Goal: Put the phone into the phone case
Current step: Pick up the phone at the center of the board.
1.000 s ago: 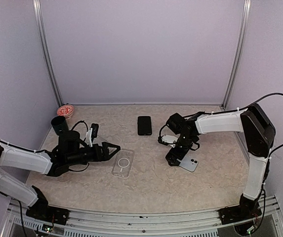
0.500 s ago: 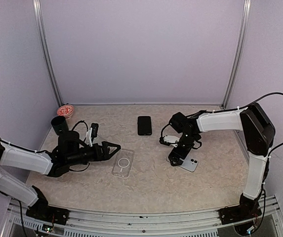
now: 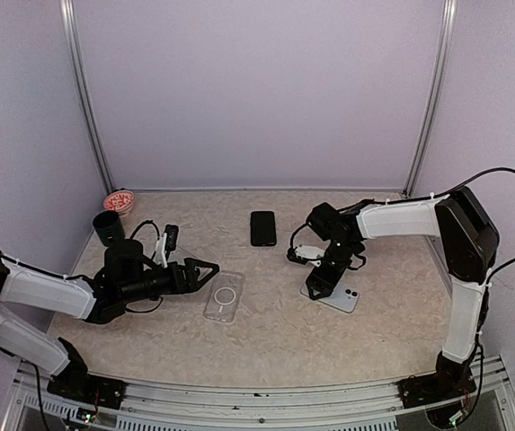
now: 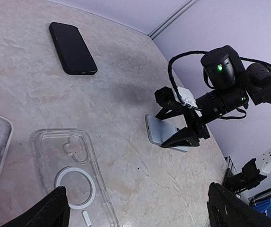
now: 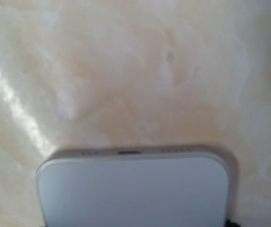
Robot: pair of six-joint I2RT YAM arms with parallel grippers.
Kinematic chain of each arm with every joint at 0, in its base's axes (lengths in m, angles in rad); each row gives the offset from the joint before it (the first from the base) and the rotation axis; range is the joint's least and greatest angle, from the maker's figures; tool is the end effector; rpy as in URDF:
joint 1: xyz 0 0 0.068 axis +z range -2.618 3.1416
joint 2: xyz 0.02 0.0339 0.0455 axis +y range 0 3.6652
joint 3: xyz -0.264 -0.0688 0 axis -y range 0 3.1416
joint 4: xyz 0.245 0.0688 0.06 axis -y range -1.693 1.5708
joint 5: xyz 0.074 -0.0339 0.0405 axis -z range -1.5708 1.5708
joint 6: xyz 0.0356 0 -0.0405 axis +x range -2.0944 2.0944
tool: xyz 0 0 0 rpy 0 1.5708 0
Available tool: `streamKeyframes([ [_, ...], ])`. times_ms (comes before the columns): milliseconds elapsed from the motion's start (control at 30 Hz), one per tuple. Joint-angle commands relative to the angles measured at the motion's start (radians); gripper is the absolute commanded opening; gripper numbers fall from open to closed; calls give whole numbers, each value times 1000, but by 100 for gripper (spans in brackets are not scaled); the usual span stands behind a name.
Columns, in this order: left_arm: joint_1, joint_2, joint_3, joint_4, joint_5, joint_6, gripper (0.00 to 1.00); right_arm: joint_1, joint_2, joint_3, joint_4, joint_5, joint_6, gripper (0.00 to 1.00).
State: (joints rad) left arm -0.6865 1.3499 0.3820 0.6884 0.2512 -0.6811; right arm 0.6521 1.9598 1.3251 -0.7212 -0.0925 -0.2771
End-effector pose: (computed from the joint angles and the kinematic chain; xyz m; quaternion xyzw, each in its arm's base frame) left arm 0.1915 -0.1683 0.1734 0.0775 0.7922 -0.4547 0.3996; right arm 0.2971 0.2310 0.1539 -0.4494 0.8857 0.0651 0.0967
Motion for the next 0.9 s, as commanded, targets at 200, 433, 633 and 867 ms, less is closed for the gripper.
streamKeyframes([
  [200, 2, 1, -12, 33, 10, -4, 99, 30, 6, 11, -1, -34, -27, 77],
  [433, 8, 10, -8, 39, 19, -7, 99, 31, 57, 7, -65, -8, -14, 84],
  [633, 10, 18, -9, 46, 27, -8, 99, 32, 73, 10, -94, 23, -8, 83],
  [867, 20, -4, -32, 48, 24, -8, 99, 34, 125, 30, -110, 85, -10, 81],
])
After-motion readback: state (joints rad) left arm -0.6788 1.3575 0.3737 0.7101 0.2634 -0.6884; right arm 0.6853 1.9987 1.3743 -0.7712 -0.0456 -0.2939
